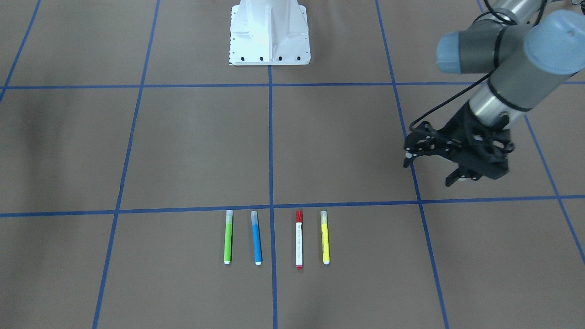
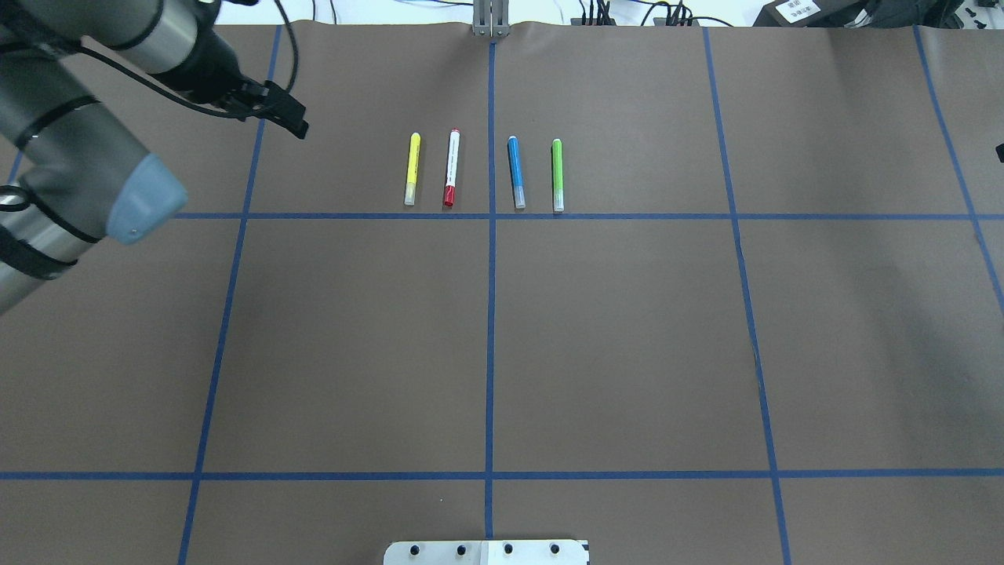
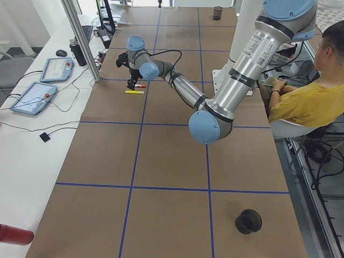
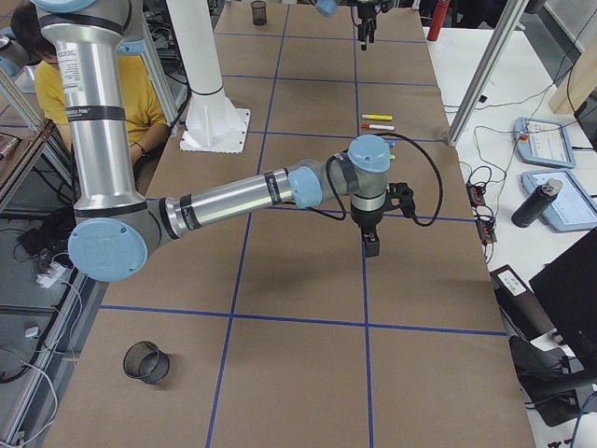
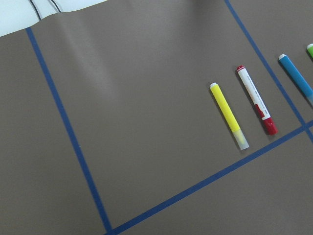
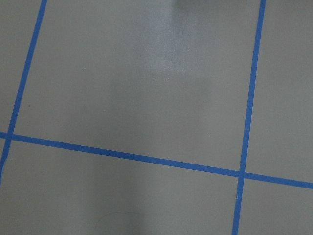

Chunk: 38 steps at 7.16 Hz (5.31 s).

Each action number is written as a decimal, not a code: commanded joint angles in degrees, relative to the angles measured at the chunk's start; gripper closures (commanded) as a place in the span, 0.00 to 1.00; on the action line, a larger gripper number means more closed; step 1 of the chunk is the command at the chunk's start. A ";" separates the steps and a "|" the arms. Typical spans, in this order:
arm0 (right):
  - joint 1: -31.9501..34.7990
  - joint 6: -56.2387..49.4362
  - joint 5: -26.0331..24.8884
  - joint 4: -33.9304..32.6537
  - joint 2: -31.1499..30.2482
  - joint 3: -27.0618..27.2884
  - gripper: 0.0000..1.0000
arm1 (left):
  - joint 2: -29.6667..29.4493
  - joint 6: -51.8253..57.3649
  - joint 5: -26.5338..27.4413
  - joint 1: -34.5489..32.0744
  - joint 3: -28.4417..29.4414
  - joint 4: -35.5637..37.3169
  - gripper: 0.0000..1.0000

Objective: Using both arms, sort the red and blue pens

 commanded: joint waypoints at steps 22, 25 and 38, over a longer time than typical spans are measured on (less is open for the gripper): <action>-1.06 0.02 -0.16 3.78 0.88 -3.74 0.00 | -25.16 -16.07 18.01 16.40 40.22 -9.60 0.70; -1.06 0.02 -0.16 3.78 0.88 -3.74 0.00 | -23.49 -16.15 18.01 16.66 37.50 -9.34 1.00; -1.06 0.11 -0.16 3.78 0.18 -3.57 0.00 | -3.28 4.57 18.36 3.93 -24.42 45.87 1.00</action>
